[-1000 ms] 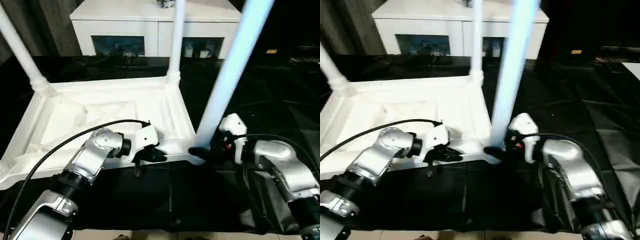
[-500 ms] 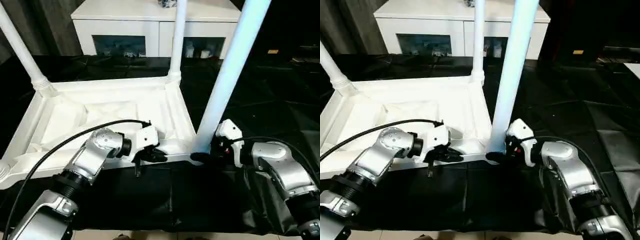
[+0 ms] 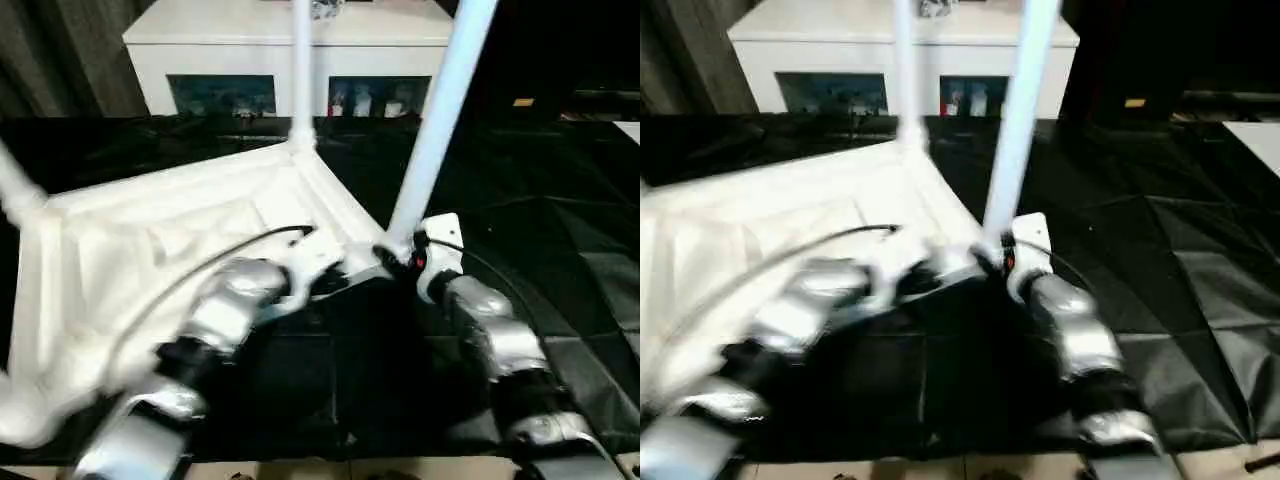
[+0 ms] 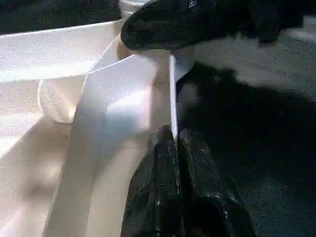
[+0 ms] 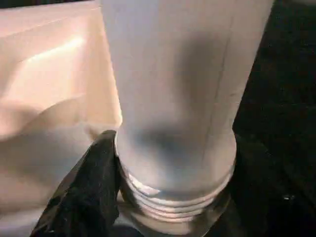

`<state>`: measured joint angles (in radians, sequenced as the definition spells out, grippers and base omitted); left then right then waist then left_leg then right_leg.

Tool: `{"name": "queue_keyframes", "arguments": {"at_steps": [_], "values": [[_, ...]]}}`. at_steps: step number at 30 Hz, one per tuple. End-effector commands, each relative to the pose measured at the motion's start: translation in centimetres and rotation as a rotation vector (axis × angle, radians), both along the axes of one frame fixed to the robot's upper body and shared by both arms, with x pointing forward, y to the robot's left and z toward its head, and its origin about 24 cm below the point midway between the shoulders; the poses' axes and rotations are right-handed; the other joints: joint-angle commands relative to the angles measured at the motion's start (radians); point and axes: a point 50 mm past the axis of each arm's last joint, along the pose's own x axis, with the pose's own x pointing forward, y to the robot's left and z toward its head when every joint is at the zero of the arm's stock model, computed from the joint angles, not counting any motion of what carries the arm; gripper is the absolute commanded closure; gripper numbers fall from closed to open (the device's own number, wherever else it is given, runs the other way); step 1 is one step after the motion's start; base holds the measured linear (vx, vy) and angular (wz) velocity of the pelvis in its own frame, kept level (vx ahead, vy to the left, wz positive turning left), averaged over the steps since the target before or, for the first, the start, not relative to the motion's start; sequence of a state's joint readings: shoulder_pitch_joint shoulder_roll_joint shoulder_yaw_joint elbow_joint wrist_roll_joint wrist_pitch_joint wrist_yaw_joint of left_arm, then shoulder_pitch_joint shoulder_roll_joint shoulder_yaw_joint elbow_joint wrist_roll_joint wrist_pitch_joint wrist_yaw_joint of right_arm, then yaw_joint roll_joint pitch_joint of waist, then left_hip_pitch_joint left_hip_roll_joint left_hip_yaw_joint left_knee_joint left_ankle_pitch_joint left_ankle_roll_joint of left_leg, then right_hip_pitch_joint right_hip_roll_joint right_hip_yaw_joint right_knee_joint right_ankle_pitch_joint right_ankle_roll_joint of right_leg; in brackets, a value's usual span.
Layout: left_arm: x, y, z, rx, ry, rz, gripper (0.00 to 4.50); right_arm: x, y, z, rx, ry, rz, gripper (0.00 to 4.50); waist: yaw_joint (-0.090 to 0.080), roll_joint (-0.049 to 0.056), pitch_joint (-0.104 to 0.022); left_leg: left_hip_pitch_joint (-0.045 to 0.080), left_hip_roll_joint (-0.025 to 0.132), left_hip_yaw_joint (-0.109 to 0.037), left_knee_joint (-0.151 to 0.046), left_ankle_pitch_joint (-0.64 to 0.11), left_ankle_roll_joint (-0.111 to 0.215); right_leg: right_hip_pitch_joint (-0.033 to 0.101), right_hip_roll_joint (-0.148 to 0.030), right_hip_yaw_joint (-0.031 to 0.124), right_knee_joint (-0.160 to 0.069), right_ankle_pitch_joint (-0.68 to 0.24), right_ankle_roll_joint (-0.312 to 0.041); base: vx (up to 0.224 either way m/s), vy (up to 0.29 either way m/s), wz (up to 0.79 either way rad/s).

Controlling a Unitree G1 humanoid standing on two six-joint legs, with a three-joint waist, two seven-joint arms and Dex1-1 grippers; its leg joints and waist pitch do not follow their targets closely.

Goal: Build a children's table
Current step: Rotate leg to tighten

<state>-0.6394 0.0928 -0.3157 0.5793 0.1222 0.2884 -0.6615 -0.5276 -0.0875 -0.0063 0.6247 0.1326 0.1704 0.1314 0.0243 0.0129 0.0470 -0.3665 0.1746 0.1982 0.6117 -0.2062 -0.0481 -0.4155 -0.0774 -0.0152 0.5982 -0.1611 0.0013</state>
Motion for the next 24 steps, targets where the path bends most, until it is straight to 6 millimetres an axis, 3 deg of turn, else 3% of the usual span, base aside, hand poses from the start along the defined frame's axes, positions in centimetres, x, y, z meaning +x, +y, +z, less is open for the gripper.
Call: {"name": "queue_keyframes", "arguments": {"at_steps": [1,3,5,6,7,12,14,15,18,19,20,22,23,24], "values": [[-0.1,-1.9,-0.1,-0.037,-0.005,0.044,4.5,-0.1,0.4,-1.3,-0.002,0.061,-0.105,1.81,-0.004,-0.004,-0.064,0.014,0.037,-0.019,-0.078,-0.221,0.006,0.041,-0.048,0.023,-0.074,-0.228,-0.239,0.0,0.0,0.0],[-0.2,-2.6,-0.2,-0.036,-0.011,0.055,4.5,0.2,1.9,-1.2,-0.015,0.05,-0.071,1.81,0.003,-0.002,-0.067,0.013,0.038,-0.02,-0.079,-0.214,0.016,0.044,-0.049,0.023,-0.073,-0.218,-0.227,0.0,0.0,0.0],[-0.2,-3.0,-0.1,-0.035,-0.026,0.041,4.5,0.3,3.1,-0.6,-0.005,0.008,0.008,1.81,0.002,-0.007,-0.067,0.011,0.036,-0.02,-0.08,-0.212,0.026,0.046,-0.046,0.02,-0.072,-0.203,-0.224,0.0,0.0,0.0],[-0.2,-3.1,-0.1,-0.035,-0.029,0.038,4.5,0.3,3.4,-0.4,0.009,-0.003,0.03,1.25,0.004,-0.008,-0.067,0.008,0.036,-0.02,-0.08,-0.205,0.037,0.049,-0.049,0.021,-0.072,-0.202,-0.221,0.0,0.0,0.0],[-0.2,-2.9,0.2,-0.027,-0.05,0.019,4.5,0.3,3.2,0.2,0.022,-0.051,0.041,1.25,0.005,-0.008,-0.066,0.006,0.037,-0.02,-0.08,-0.196,0.044,0.048,-0.05,0.021,-0.072,-0.198,-0.219,0.0,0.0,0.0],[-0.1,-1.9,0.3,-0.006,-0.069,-0.008,4.5,0.4,1.7,0.8,-0.014,-0.105,0.024,0.9,0.006,-0.008,-0.069,0.005,0.038,-0.02,-0.078,-0.173,0.065,0.048,-0.05,0.02,-0.069,-0.185,-0.223,0.0,0.0,0.0],[-0.2,-0.6,0.3,-0.002,-0.065,-0.039,4.5,0.0,-0.5,1.4,-0.063,-0.132,0.058,0.65,0.01,-0.008,-0.066,0.005,0.038,-0.02,-0.079,-0.177,0.068,0.049,-0.05,0.02,-0.072,-0.193,-0.22,0.0,0.0,0.0],[-0.3,-0.1,0.3,0.003,-0.057,-0.043,4.5,-0.2,-1.2,1.7,-0.084,-0.146,0.084,0.6,0.012,-0.013,-0.066,0.003,0.04,-0.02,-0.078,-0.169,0.074,0.051,-0.05,0.02,-0.069,-0.182,-0.219,0.0,0.0,0.0],[-0.5,1.7,0.3,0.035,-0.067,-0.111,4.5,-1.6,-3.1,2.4,-0.116,-0.142,0.235,0.6,0.014,-0.009,-0.066,0.004,0.041,-0.02,-0.079,-0.171,0.091,0.052,-0.049,0.021,-0.068,-0.188,-0.212,0.0,0.0,0.0],[-0.6,2.4,0.3,0.043,-0.058,-0.135,4.5,-2.3,-3.7,2.6,-0.123,-0.133,0.312,0.6,0.015,-0.012,-0.065,0.002,0.042,-0.02,-0.079,-0.171,0.097,0.055,-0.049,0.022,-0.069,-0.186,-0.208,0.0,0.0,0.0],[-0.9,2.9,0.3,0.042,-0.05,-0.176,4.5,-2.9,-4.2,2.8,-0.127,-0.123,0.386,0.6,0.018,-0.005,-0.064,0.003,0.043,-0.022,-0.079,-0.172,0.1,0.054,-0.051,0.023,-0.069,-0.181,-0.212,0.0,0.0,0.0],[-1.8,4.0,0.2,0.04,-0.004,-0.292,4.5,-4.5,-4.9,3.0,-0.122,-0.088,0.565,0.6,0.018,-0.004,-0.063,0.005,0.049,-0.024,-0.083,-0.194,0.101,0.054,-0.052,0.023,-0.069,-0.186,-0.221,0.0,0.0,0.0],[-1.9,4.2,0.2,0.042,0.003,-0.31,4.5,-4.8,-5.0,3.0,-0.12,-0.078,0.594,0.6,0.016,0.002,-0.062,0.008,0.05,-0.023,-0.084,-0.203,0.099,0.051,-0.052,0.023,-0.069,-0.187,-0.228,0.0,0.0,0.0],[-1.9,4.2,0.2,0.042,0.003,-0.31,4.5,-4.8,-5.0,3.0,-0.12,-0.078,0.594,0.6,0.01,-0.002,-0.061,0.005,0.049,-0.022,-0.085,-0.215,0.091,0.05,-0.049,0.022,-0.071,-0.191,-0.239,0.0,0.0,0.0]]}}
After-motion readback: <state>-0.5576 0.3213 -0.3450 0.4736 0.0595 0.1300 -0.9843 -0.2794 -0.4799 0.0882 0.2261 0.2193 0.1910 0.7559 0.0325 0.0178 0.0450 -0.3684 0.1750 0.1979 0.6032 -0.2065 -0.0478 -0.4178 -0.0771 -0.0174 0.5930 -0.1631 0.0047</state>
